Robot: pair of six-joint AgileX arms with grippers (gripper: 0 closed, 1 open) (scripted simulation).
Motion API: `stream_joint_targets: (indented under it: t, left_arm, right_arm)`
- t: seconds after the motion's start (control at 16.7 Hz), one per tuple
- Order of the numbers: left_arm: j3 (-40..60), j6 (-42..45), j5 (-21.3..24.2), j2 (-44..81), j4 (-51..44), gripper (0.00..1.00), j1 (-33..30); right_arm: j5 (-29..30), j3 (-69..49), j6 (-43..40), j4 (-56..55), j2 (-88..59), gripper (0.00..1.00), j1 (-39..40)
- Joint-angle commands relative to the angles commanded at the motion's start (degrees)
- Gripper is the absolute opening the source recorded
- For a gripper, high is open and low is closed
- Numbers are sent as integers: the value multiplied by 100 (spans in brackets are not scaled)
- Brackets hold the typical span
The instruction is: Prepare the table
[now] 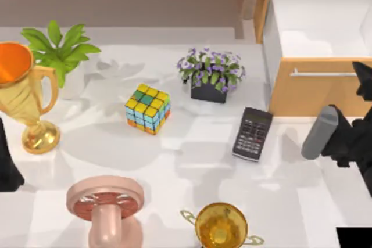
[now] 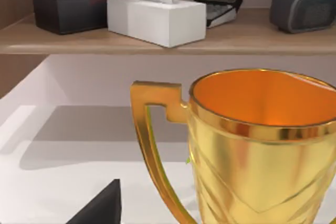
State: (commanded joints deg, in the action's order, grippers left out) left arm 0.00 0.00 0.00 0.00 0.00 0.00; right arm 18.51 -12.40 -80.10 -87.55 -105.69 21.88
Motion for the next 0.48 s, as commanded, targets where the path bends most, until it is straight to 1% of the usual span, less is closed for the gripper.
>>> stream_joint_targets:
  t: [0.24,0.48]
  left_arm:
    - [0,0,0,0,0,100,0]
    - [0,0,0,0,0,100,0]
  right_arm:
    - [257,9,-738,-1075,-618,100,-161]
    - [318,6,-900,-1311,-762,100,-203]
